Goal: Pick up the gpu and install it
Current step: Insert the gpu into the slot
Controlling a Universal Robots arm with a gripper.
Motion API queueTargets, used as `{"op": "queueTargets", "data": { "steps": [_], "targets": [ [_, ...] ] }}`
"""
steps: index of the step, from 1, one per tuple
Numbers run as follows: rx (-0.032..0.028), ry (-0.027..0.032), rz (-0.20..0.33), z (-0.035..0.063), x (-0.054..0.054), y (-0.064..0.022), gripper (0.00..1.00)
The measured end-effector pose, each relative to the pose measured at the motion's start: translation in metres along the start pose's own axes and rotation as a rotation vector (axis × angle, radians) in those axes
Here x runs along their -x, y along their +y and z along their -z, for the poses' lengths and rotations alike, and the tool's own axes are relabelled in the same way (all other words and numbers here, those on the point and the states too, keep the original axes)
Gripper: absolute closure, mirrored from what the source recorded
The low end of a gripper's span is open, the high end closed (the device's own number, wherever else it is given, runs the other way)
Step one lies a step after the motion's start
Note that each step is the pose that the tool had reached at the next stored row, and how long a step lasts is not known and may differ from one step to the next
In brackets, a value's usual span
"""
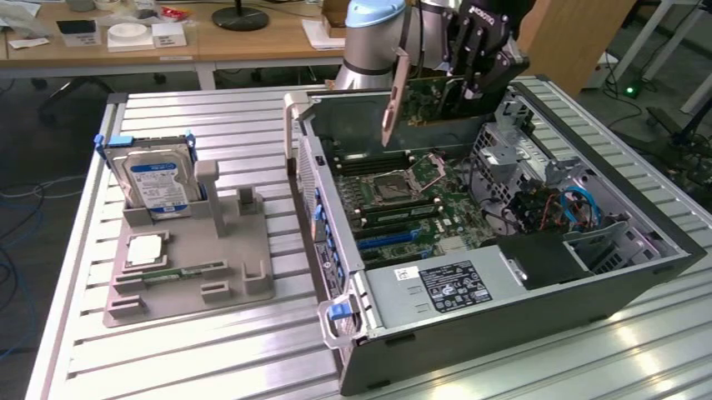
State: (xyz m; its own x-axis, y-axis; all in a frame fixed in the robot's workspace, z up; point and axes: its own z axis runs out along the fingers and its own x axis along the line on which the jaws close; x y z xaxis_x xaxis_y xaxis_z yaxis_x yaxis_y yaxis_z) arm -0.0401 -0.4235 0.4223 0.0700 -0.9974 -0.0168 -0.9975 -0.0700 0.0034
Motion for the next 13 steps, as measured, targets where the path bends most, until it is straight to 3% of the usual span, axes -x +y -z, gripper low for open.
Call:
{"op": "queueTargets", "data": {
  "steps": [13],
  "targets": [
    [0.0000,-0.0001,0.000,-0.0082,-0.0002,0.0014,0.72]
  ]
}}
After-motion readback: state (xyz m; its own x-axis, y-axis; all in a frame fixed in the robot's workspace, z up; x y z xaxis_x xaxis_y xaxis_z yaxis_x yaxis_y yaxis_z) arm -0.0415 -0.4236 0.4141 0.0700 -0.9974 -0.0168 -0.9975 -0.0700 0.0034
